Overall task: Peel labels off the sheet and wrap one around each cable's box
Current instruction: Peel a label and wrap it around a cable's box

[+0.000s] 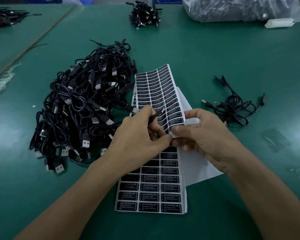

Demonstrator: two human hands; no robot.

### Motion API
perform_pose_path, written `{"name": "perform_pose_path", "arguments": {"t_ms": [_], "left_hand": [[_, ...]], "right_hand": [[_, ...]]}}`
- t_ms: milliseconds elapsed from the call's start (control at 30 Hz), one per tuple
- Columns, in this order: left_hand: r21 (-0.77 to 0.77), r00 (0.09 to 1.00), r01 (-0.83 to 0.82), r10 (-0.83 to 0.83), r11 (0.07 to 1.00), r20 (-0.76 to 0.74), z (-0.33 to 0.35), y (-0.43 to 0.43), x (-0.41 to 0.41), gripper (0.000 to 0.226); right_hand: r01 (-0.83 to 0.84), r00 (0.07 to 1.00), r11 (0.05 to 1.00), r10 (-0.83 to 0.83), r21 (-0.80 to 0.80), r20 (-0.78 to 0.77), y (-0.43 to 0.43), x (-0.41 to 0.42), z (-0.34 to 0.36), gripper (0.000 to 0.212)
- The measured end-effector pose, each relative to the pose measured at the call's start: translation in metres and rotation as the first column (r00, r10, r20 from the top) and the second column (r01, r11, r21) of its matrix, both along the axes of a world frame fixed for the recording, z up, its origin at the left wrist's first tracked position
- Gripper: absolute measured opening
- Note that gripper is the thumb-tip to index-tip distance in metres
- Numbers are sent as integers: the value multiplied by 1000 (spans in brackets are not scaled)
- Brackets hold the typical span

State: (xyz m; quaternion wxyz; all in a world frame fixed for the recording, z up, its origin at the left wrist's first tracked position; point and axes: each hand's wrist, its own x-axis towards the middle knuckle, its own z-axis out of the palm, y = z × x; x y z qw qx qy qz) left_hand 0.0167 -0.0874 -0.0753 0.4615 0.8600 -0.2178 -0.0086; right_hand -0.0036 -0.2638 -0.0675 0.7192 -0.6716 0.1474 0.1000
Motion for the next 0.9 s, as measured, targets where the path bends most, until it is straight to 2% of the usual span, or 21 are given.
{"name": "perform_pose_path", "arguments": {"t_ms": [300, 900], "left_hand": [[5, 1000, -22, 22, 1000, -17, 2, -1, -1, 36], [54, 999, -46, 45, 997, 23, -1, -1, -1, 44]], "right_hand": [[-14, 1000, 999, 14, -41, 7, 1, -1, 0, 34], [-13, 1000, 998, 13, -62, 2, 4, -4, 3, 28]]}}
